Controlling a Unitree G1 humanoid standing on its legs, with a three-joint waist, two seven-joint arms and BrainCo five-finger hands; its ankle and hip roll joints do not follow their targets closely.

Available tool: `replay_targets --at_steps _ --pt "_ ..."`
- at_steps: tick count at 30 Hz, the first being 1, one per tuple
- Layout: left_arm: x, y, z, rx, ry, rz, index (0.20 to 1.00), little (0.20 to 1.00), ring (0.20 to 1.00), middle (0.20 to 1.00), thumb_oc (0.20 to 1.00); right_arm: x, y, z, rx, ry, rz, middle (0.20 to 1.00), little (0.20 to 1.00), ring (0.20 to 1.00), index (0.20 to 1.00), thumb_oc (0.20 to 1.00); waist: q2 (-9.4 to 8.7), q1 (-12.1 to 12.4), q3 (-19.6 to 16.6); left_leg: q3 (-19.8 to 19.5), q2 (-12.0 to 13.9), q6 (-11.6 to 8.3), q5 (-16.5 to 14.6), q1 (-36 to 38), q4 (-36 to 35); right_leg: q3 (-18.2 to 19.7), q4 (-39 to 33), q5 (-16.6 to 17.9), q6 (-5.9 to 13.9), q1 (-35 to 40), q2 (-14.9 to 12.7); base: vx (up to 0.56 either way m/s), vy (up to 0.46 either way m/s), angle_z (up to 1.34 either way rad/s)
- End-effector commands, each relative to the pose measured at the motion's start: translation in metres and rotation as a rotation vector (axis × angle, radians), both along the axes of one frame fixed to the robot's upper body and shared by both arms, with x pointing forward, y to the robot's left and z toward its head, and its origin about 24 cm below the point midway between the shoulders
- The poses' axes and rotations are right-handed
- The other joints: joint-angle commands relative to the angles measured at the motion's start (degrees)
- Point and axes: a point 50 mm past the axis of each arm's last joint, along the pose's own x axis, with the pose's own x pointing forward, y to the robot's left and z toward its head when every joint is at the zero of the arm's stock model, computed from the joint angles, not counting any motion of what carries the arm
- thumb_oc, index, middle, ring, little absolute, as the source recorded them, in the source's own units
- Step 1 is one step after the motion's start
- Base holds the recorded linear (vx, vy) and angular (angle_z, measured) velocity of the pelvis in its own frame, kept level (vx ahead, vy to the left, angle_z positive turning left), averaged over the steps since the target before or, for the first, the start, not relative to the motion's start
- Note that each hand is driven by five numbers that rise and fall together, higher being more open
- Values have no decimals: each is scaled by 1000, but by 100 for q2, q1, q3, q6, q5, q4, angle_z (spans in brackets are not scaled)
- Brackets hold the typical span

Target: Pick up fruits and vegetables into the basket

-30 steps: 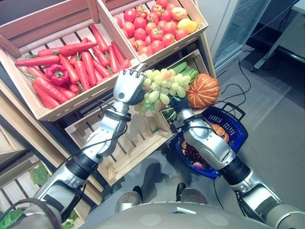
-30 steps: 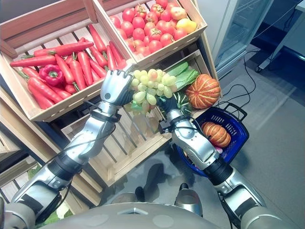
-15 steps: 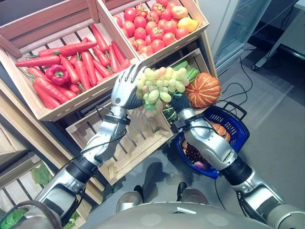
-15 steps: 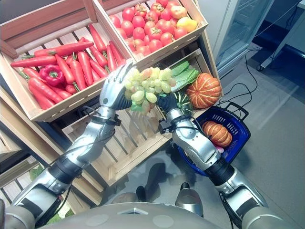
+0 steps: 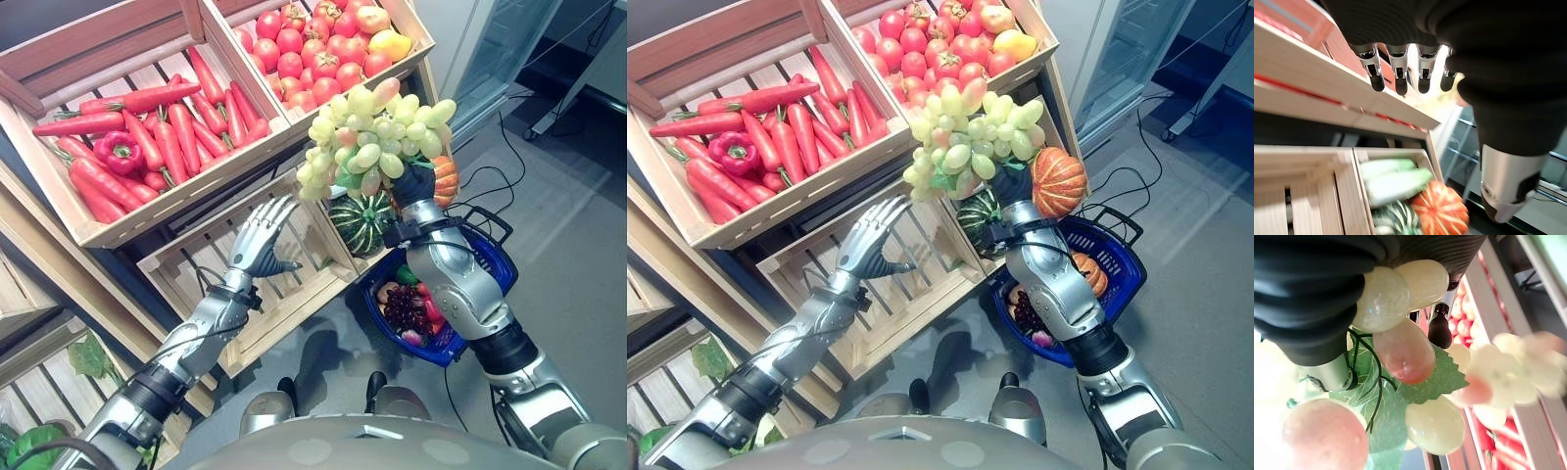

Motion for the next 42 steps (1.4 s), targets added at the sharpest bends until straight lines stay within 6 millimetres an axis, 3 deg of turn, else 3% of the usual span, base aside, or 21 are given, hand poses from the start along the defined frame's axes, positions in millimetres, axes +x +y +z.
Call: replay_targets --at_steps 1,10,16,22,26,31,37,42 --pt "2 21 17 11 -65 -4 1000 1000 1000 1000 1000 -9 -13 45 101 -258 -24 200 200 200 200 200 -332 22 200 158 -1 220 -461 -186 592 92 165 24 488 73 -499 -39 9 -4" --pt "-10 49 -7 -16 89 110 1000 1000 1000 1000 1000 -10 -56 35 53 -273 -214 200 200 200 200 200 -250 -90 472 231 29 237 -481 -438 798 159 370 0 480 -233 -503 -54 -4 -3" --pt "-12 73 -31 -115 250 285 1000 1000 1000 1000 1000 -13 -91 38 7 -314 -396 200 200 200 200 200 -140 -285 985 254 62 206 -448 -896 1048 251 721 -43 442 -792 -506 -158 -9 -9" --pt "-17 82 -48 -244 332 373 1000 1000 1000 1000 1000 -13 -127 37 -15 -306 -574 200 200 200 200 200 36 -423 1607 299 98 128 -331 -1555 1424 269 1241 -83 307 -1531 -509 -158 -38 -6" --pt "-20 76 -52 -361 371 372 1000 1000 1000 1000 1000 -11 -144 31 -33 -268 -693 200 200 200 200 200 211 -473 1816 295 85 86 -289 -1980 1644 252 1691 -215 235 -2049 -533 -93 -41 -6" --pt "-21 70 -51 -459 366 358 1000 1000 1000 1000 1000 -2 -173 20 -18 -156 -827 200 200 200 200 200 479 -391 1816 262 8 59 -133 -2905 1856 221 2290 -353 118 -3084 -563 -62 -95 -1" --pt "-16 63 -38 -502 322 295 1000 1000 1000 1000 1000 9 -208 22 -8 -56 -913 200 200 200 200 200 772 -229 1816 223 -58 41 -42 -3628 2049 179 2730 -493 25 -3822 -598 -33 -108 7" --pt "-15 60 -22 -549 264 231 1000 1000 1000 1000 1000 18 -239 26 47 24 -919 200 200 200 200 200 1014 -45 1816 74 -134 27 -192 -4232 2406 227 3364 -847 -53 -4476 -704 34 -134 15"
